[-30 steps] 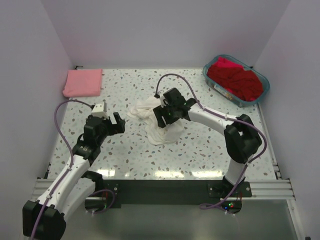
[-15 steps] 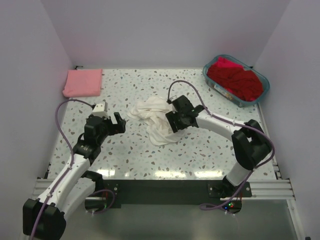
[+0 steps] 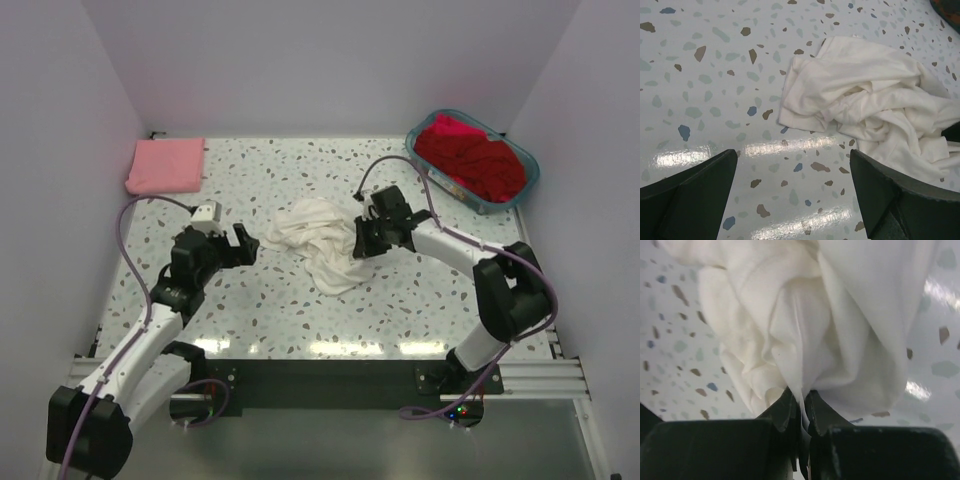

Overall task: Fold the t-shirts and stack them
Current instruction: Flatten the tshirt out

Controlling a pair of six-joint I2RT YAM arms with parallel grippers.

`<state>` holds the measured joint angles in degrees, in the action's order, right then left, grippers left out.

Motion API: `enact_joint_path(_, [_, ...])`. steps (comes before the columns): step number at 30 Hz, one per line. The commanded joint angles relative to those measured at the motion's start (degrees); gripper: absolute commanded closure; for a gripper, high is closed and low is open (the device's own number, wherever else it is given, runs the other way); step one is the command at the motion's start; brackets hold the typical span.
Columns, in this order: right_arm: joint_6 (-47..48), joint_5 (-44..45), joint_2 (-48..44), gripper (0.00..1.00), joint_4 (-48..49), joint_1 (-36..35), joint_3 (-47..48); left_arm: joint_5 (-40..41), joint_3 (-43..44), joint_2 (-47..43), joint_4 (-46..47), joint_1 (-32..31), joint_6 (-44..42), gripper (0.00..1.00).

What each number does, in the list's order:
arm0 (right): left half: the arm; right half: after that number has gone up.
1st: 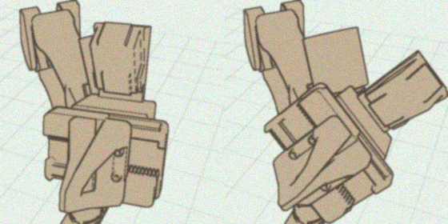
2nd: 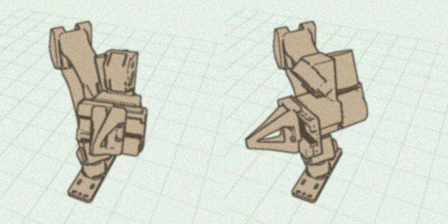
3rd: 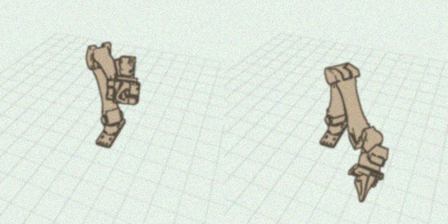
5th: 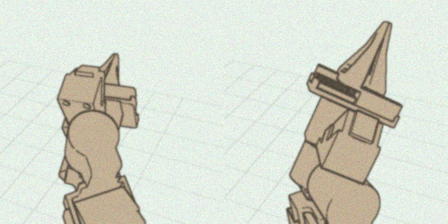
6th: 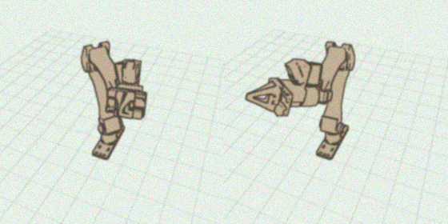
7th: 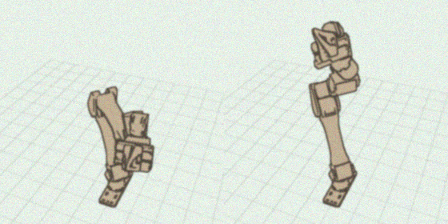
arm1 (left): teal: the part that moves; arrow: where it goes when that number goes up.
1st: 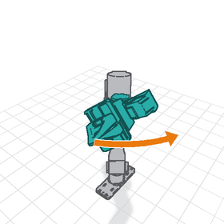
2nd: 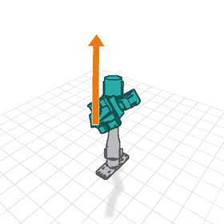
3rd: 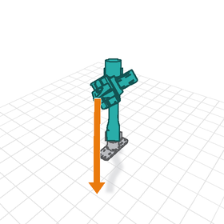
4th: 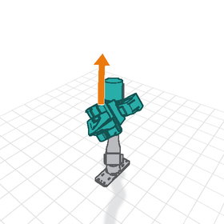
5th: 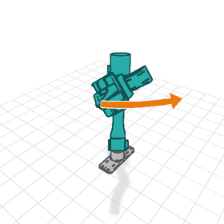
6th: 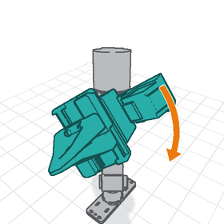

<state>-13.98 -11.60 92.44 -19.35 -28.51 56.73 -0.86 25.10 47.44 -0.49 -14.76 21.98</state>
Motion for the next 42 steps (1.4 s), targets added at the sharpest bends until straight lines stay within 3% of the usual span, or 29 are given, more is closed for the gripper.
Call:
enact_joint_path(1, [-2.36,-13.6,1.68,1.0,4.5,-0.4,11.09,-1.25,1.69,0.98,4.36,-0.26,0.52,0.0])
enact_joint_path(7, [-11.84,-30.65,3.53,1.0,10.55,-2.16,35.17,0.42,8.72,2.74,1.64,-0.26,-0.44,0.0])
enact_joint_path(12, [-15.29,-33.67,-0.85,0.94,14.96,0.91,32.06,2.44,14.7,3.62,-2.22,-0.26,-3.16,0.0])
enact_joint_path(15, [-13.01,-25.17,-3.92,0.9,7.08,5.65,22.31,2.53,15.41,3.8,-2.67,-0.26,-4.22,0.0])
enact_joint_path(16, [-12.13,-21.92,-4.29,0.83,4.0,7.05,18.11,2.62,15.33,3.8,-2.67,-0.26,-4.22,0.0])
enact_joint_path(17, [-11.52,-11.97,-4.55,0.76,-4.21,9.68,16.76,2.45,15.07,3.89,-2.59,-0.26,-4.22,0.0])
enact_joint_path(20, [-6.25,1.52,-5.87,0.57,-12.37,11.29,12.62,1.13,13.84,4.76,-1.8,-0.26,-3.7,0.0])
enact_joint_path(23, [-4.04,3.16,-8.41,0.43,-11.85,11.2,10.16,-1.5,12.78,6.34,-0.74,-0.26,-2.73,0.0])
enact_joint_path(29, [-2.72,2.28,-9.21,0.4,-10.44,5.41,8.14,-8.17,13.39,14.41,-0.39,-0.7,-1.67,0.01])
enact_joint_path(33, [-3.33,5.97,-8.68,0.39,-10.0,1.18,6.03,-12.75,16.99,21.1,-2.31,-4.64,-3.16,0.04])
enact_joint_path(37, [-4.92,11.05,-9.82,0.39,-8.86,1.18,3.56,-11.8,22.26,28.83,-9.07,-11.85,-7.11,0.06])
enact_joint_path(42, [-4.31,13.7,-9.92,0.39,-8.42,1.18,3.3,-3.01,23.68,32.19,-11.73,-19.59,-7.66,0.08])
